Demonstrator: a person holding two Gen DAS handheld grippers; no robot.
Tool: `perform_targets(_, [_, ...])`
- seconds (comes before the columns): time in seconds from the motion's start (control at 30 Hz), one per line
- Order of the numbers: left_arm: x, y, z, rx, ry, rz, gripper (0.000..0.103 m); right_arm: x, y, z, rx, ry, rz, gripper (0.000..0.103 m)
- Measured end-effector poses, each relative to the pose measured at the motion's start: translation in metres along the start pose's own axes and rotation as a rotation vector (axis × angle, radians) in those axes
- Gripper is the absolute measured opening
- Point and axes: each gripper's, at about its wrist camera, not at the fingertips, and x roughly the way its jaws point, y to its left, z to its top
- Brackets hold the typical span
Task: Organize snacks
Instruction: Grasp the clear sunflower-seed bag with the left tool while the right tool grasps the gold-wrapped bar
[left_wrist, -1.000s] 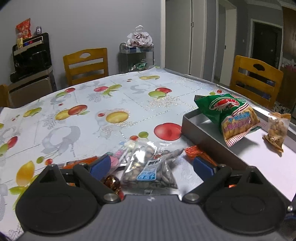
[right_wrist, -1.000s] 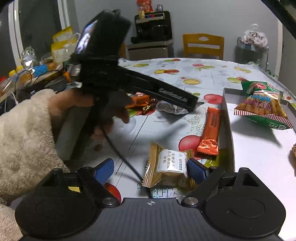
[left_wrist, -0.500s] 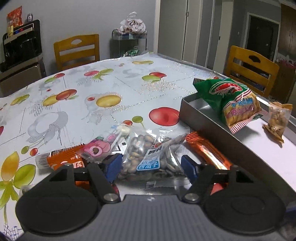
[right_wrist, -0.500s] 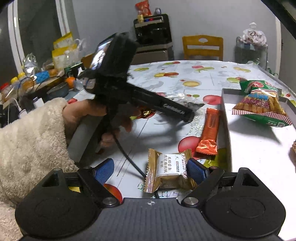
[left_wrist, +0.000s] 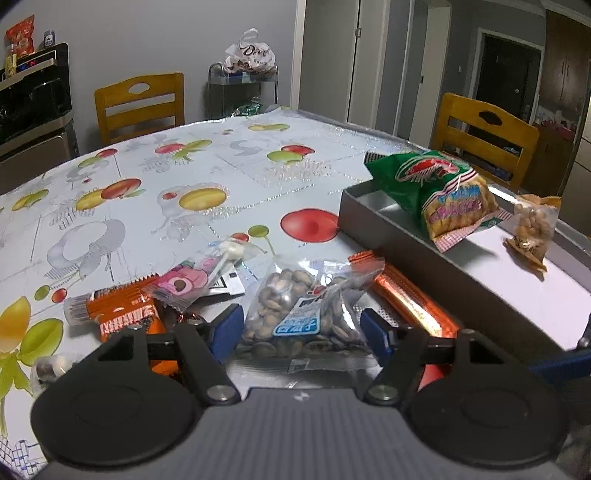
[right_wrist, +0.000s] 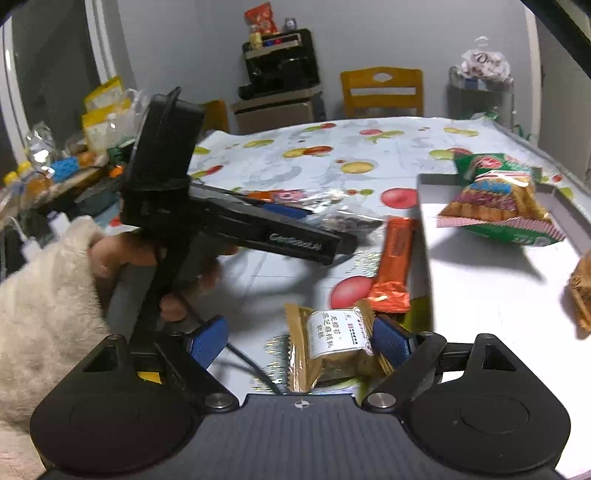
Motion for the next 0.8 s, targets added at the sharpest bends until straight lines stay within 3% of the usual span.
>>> perform_targets(0.2, [0.002, -0.002, -0.002, 0.017, -0.012, 0.013, 0.072, -0.004, -0.002, 0.006, 0.005, -0.026, -0.002, 0.086])
perform_targets(0.4, [0.001, -0.003, -0.002, 0.019, -0.013, 0.012, 0.070, 0.001, 0.005, 0.008, -0.075, -0.014, -0.076, 0.085])
perform_targets(0.57, [0.000, -0.004, -0.003, 0.020, -0.014, 0.010, 0.069, 0.013, 0.011, 0.003, -0.164, 0.037, -0.129, 0.075])
perform_targets(0.63, [0.000, -0.003, -0.003, 0.020, -0.015, 0.009, 0.069, 0.021, 0.015, 0.000, -0.203, 0.074, -0.149, 0.056])
perform_targets(0.8, [0.000, -0.004, -0.003, 0.021, -0.016, 0.011, 0.068, 0.024, 0.010, 0.000, -0.171, 0.046, -0.132, 0.051])
